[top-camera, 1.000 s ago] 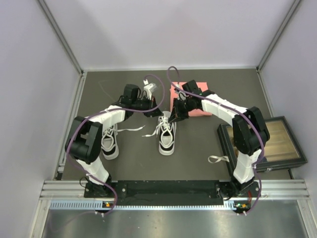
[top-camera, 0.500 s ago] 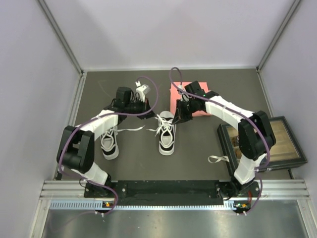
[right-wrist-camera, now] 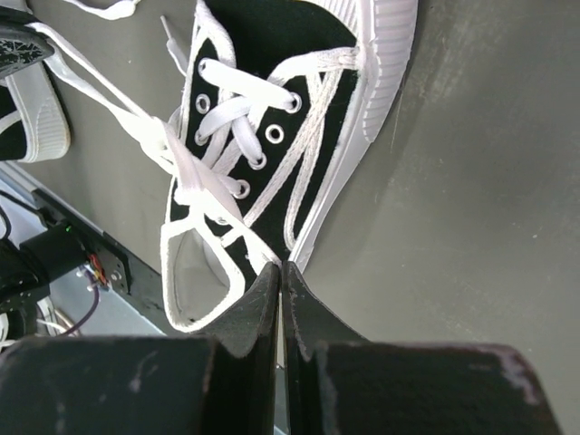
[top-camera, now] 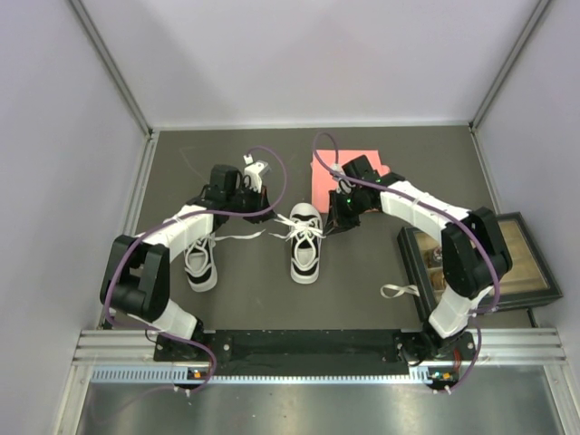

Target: Tie the shoes

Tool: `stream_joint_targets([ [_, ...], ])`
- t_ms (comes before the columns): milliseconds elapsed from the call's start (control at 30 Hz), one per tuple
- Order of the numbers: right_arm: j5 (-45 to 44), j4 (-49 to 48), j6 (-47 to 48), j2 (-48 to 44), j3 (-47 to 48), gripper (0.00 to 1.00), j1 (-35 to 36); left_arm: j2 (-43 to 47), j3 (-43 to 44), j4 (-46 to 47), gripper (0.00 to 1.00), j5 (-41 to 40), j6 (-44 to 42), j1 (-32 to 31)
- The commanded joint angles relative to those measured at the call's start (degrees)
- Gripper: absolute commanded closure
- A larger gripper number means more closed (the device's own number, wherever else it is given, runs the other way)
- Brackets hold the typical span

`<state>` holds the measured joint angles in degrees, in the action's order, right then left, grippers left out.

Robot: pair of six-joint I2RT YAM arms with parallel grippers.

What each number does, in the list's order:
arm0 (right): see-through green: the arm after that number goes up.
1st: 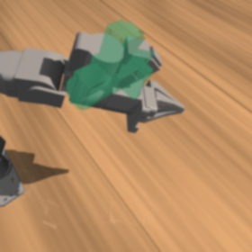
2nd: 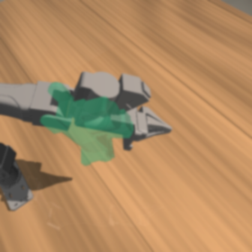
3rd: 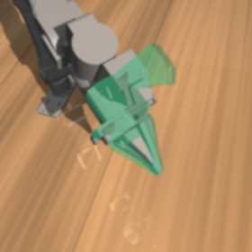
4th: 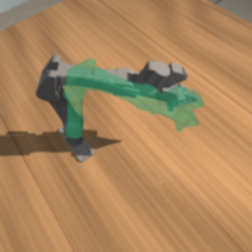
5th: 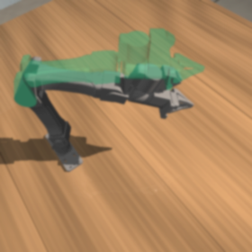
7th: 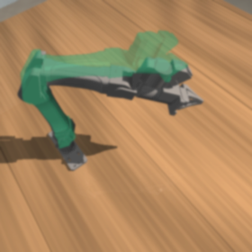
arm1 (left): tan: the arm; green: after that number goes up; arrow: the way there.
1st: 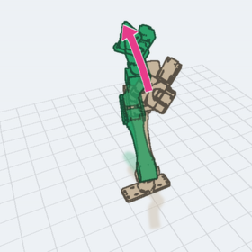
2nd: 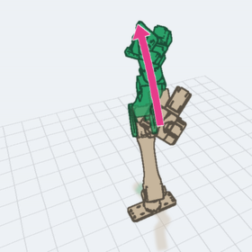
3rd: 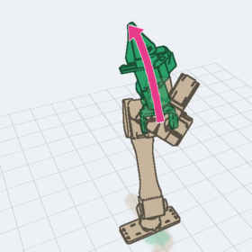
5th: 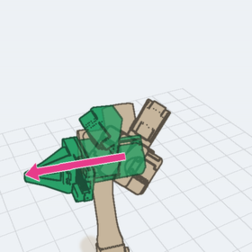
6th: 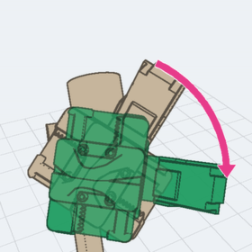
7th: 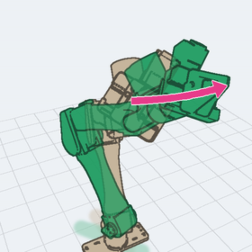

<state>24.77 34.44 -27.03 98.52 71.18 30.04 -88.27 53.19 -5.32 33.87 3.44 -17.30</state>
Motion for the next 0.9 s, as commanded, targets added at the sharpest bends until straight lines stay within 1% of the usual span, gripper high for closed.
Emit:
stream_joint_targets([
  [0, -0.8, -0.2, 1.2, -2.9, -0.7, 1.00, -0.6, 1.3, 0.2, -0.5, 1.00, -3.6, -1.7, 0.2],
  [133, -0.8, -0.2, 1.4, -2.9, -0.9, 1.00, -0.6, 0.6, 0.9, -0.9, 1.00, -6.8, -2.3, 0.2],
  [333, -0.9, -0.3, 1.3, -2.5, -1.1, 1.00, -0.5, -0.5, 1.7, 0.2, 1.00, -8.2, -1.7, 0.2],
  [433, -0.2, -0.6, 1.3, -2.3, -0.9, 1.00, -0.4, -1.6, 2.1, 0.7, 1.00, -4.6, -1.9, 0.3],
  [467, 0.4, -0.6, 1.3, -2.0, -0.7, 1.00, -0.5, -1.7, 1.8, 1.3, 1.00, 0.1, -2.2, 0.3],
  [500, 0.6, -0.7, 1.3, -1.9, -0.6, 1.00, -0.6, -1.3, 1.6, 1.9, 0.99, 2.2, -2.5, 0.3],
  [533, 1.1, -0.9, 1.2, -1.7, -0.2, 1.00, -0.6, -0.8, 0.4, 3.7, 0.91, 3.5, -2.3, 0.3],
  [600, 1.9, -0.9, 1.2, -1.4, 0.5, 1.00, -0.5, 0.5, -0.5, 4.6, 0.84, 5.7, -1.9, 0.5],
  [633, 2.0, -0.9, 1.3, -1.1, 0.7, 1.00, -0.5, 1.0, -1.2, 4.9, 0.76, 6.2, -1.9, 0.8],
  [733, 3.2, -0.7, 1.4, -0.3, 1.7, 1.00, -0.3, 3.4, -3.2, 4.9, 0.67, 7.6, -0.9, 2.0],
  [767, 3.3, -0.3, 1.4, -0.2, 2.0, 1.00, -0.2, 4.1, -3.7, 7.1, 0.61, 8.3, -0.6, 2.4],
  [867, 3.6, 0.0, 1.7, 0.0, 2.7, 1.00, -0.1, 7.3, -5.5, 7.6, 0.54, 10.0, -0.5, 4.0],
])
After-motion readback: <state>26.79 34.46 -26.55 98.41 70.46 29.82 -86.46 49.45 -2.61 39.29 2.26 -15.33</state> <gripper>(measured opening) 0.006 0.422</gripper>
